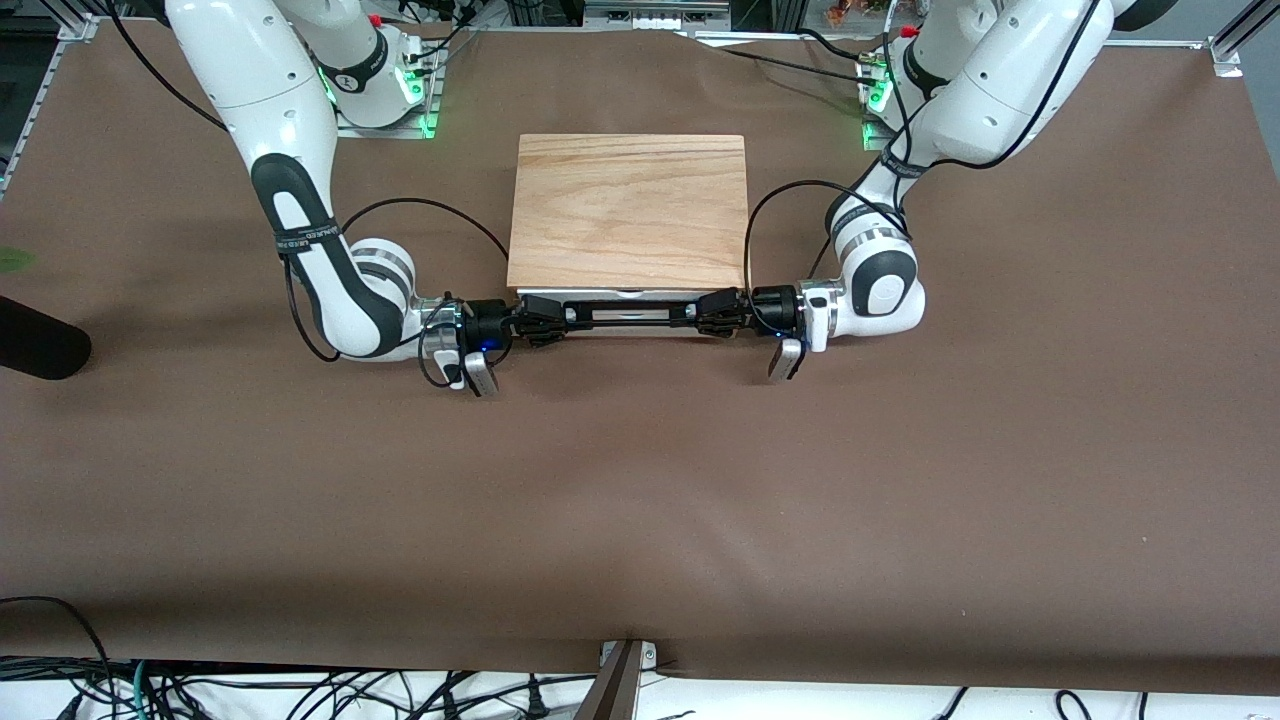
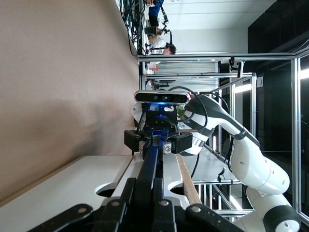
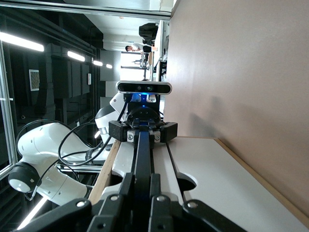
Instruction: Pull top drawer with both arms simultaneously
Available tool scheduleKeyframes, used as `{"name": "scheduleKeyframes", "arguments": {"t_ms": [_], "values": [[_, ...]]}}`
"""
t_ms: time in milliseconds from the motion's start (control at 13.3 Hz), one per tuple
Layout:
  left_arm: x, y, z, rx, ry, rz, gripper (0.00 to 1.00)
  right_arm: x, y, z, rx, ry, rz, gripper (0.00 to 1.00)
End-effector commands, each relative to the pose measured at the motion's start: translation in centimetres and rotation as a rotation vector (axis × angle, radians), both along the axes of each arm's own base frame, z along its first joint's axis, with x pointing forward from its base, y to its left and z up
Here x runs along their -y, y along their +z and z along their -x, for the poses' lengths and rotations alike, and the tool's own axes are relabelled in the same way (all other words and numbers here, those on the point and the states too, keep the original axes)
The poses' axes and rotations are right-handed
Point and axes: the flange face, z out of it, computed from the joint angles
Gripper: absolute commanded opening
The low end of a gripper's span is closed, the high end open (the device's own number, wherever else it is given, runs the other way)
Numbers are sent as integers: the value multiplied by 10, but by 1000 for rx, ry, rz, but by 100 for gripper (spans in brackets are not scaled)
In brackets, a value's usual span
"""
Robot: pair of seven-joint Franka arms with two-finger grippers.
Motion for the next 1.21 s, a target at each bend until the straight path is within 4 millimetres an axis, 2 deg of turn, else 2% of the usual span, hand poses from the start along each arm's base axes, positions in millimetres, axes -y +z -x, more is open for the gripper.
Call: {"name": "scheduleKeyframes", "arguments": {"t_ms": [0, 226, 603, 1130], "values": [[5, -12, 16, -9, -20, -17, 0, 1, 27, -43, 12, -60, -35, 0], [0, -12, 7, -16, -10, -19, 0, 1, 30, -51, 24, -64, -41, 0], [-2, -11, -6, -23, 2, -16, 0, 15, 35, -63, 19, -87, -43, 0], [-14, -20, -24, -49, 23, -28, 0, 16, 40, -74, 22, -94, -49, 0]]}}
